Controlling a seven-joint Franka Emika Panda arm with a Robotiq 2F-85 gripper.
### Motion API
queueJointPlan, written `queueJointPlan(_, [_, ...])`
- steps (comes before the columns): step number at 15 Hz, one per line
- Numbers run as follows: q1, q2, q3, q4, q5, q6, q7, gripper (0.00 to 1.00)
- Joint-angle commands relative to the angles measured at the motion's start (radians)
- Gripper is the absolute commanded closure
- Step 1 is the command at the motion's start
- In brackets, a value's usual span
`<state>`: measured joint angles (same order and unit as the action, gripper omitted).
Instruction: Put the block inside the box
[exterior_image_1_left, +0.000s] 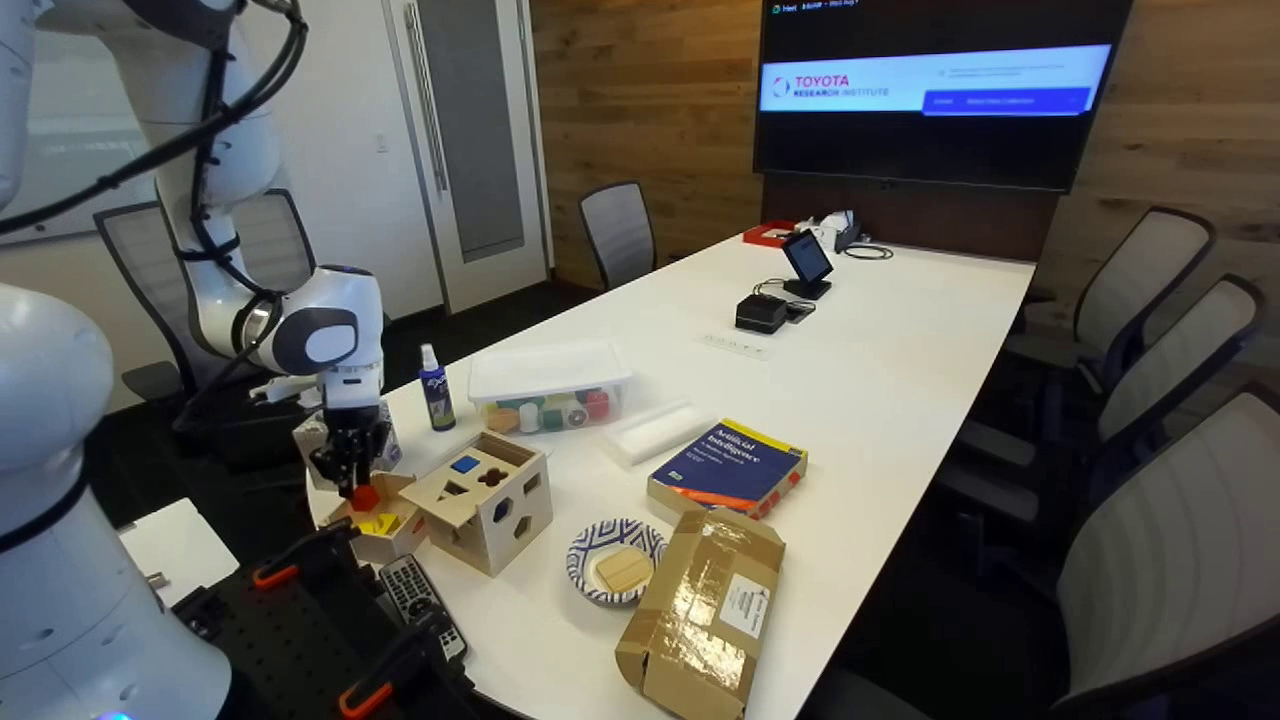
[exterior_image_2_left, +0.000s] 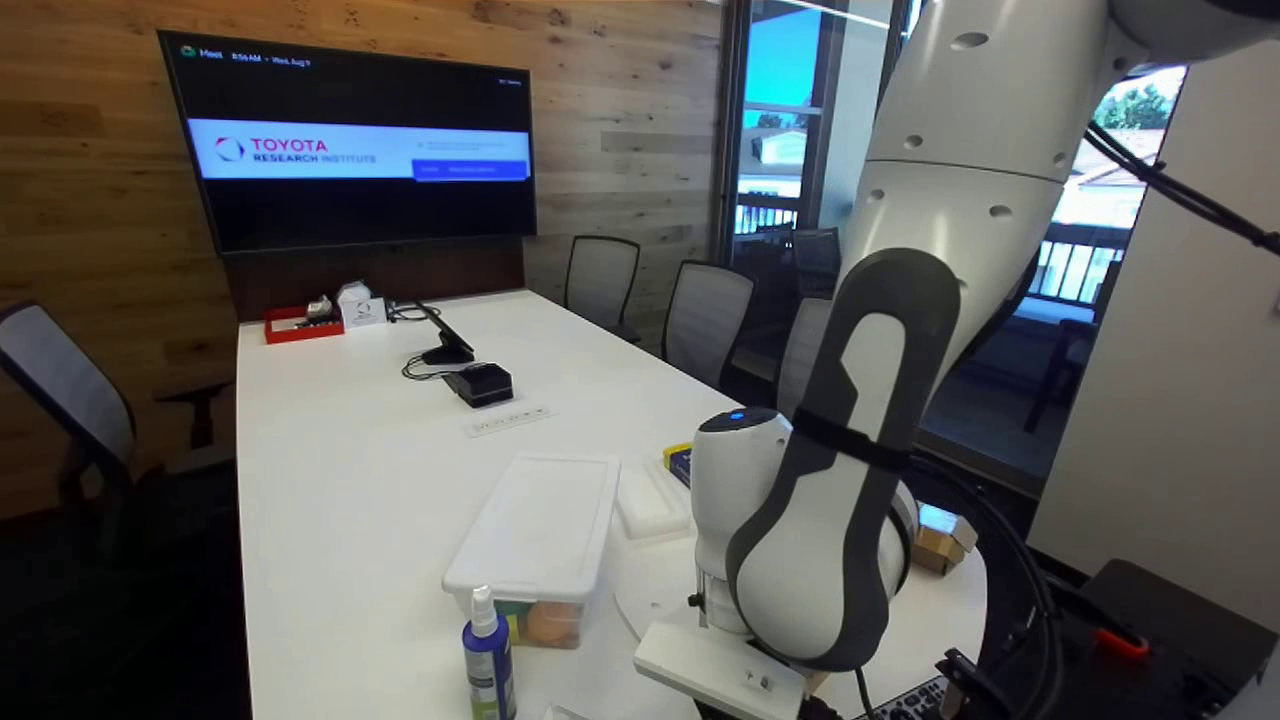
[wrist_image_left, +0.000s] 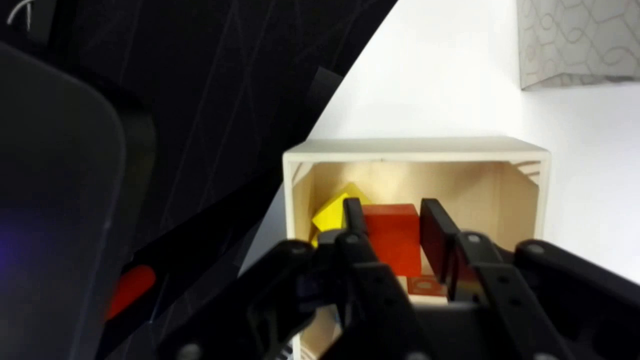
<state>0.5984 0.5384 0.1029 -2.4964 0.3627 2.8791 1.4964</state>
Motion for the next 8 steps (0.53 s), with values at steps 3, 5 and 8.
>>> queueJointPlan(3, [-0.018, -0.215, -0.048, -0.127, -0.105, -0.034, 0.036, 0.92])
queueJointPlan(5, [-0.041, -0.273, -0.053, -0.143, -0.128, -0.050, 0.034, 0.92])
queueJointPlan(8, [-0.111, -0.353, -0.038, -0.152, -0.150, -0.098, 0.032, 0.92])
